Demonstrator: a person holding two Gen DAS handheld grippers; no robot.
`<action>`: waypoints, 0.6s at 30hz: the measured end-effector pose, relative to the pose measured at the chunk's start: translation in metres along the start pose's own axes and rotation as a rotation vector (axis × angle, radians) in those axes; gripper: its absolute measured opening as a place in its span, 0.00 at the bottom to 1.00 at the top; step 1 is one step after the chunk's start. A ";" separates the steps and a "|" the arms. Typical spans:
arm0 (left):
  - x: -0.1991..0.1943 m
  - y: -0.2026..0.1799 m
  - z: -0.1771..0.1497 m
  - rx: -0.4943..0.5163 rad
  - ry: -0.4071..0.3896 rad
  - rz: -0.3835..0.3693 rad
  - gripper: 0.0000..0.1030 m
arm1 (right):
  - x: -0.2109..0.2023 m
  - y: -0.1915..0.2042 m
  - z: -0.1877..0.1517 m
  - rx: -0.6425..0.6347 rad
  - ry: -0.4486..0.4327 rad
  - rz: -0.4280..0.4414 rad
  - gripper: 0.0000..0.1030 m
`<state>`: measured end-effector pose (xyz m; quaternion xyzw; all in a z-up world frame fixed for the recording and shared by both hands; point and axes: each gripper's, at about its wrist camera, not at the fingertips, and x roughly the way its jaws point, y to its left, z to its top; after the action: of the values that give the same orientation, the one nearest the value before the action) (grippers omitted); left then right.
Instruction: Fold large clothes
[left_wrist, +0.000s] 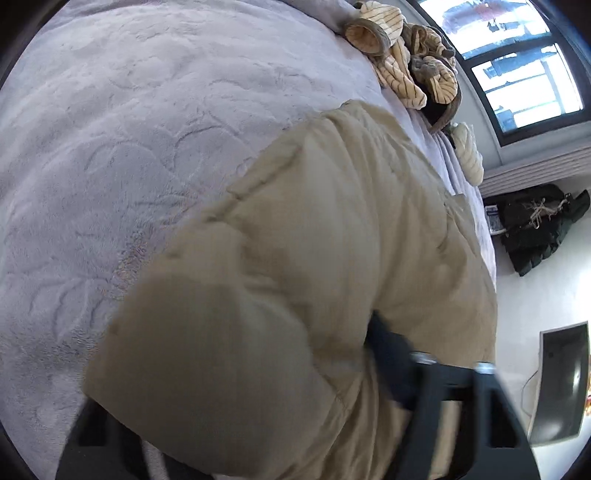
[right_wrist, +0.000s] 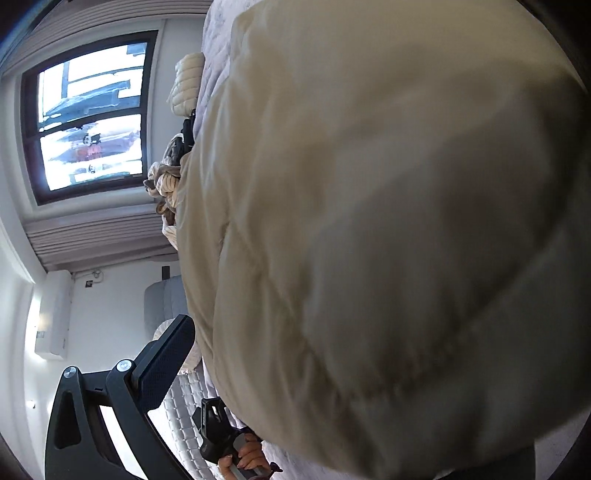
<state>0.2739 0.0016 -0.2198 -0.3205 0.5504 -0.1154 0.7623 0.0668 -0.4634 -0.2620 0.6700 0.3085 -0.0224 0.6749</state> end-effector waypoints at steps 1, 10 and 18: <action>-0.003 -0.004 0.000 0.021 0.005 -0.025 0.36 | -0.001 -0.001 0.000 0.014 0.002 0.001 0.95; -0.056 -0.034 -0.007 0.115 -0.046 -0.099 0.18 | -0.019 0.002 -0.007 0.026 0.057 0.059 0.24; -0.113 -0.033 -0.041 0.158 -0.054 -0.118 0.18 | -0.053 0.016 -0.032 -0.041 0.089 0.086 0.23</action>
<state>0.2009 0.0209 -0.1205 -0.2941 0.4990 -0.1948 0.7915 0.0191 -0.4527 -0.2214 0.6689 0.3097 0.0427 0.6744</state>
